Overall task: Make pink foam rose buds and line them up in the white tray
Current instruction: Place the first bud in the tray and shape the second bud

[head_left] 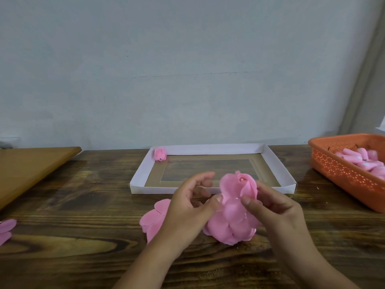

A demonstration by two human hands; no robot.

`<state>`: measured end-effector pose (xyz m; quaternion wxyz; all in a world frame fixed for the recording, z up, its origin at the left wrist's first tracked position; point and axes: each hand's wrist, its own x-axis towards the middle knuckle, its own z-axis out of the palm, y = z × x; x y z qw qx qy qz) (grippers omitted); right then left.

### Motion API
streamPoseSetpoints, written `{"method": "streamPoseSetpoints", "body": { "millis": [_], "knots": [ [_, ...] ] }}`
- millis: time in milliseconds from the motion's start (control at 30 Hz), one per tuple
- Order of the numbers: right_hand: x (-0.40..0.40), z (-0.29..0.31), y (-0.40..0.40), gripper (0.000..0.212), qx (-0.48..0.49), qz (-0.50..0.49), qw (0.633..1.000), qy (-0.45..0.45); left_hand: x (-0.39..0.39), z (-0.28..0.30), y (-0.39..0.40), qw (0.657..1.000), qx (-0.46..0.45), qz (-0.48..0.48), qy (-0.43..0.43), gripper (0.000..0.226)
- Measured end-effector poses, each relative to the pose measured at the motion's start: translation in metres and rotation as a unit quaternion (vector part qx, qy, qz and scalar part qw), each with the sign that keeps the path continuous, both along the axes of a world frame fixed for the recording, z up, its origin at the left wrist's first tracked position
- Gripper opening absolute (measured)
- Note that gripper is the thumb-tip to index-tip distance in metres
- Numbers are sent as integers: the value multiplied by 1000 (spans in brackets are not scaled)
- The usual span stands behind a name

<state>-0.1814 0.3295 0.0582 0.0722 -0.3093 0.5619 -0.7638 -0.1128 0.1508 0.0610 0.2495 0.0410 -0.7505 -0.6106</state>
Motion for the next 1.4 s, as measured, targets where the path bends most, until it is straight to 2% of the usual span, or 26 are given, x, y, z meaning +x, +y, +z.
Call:
{"method": "streamPoseSetpoints", "body": {
  "millis": [100, 233, 433, 600, 700, 800, 933, 1133, 1400],
  "knots": [
    [-1, 1, 1, 37, -6, 60, 998, -21, 0, 1, 1, 1000, 10, -12, -13, 47],
    [3, -1, -3, 37, 7, 93, 996, -13, 3, 6, 6, 998, 25, -54, -23, 38],
    [5, 1, -4, 39, 39, 109, 993, -14, 4, 6, 3, 994, 86, -21, -62, 12],
    [11, 5, -4, 34, 59, 123, 991, 10, 2, 4, 3, 985, 129, -18, -116, 12],
    [13, 6, -4, 34, 62, 130, 990, -5, 1, 5, 3, 984, 144, -27, -106, 17],
    [12, 4, -4, 32, 66, 129, 989, -2, 1, 7, 3, 985, 148, -44, -78, 33],
    [11, 5, -4, 34, 57, 129, 990, -12, 2, 9, 3, 988, 136, -36, -65, 19],
    [9, 3, -5, 48, 35, 134, 989, -44, 6, 11, 3, 989, 122, -47, -63, 25],
    [8, 2, -4, 44, 31, 134, 989, -51, 7, 13, 7, 992, 102, -50, -55, 27]
  ]
}}
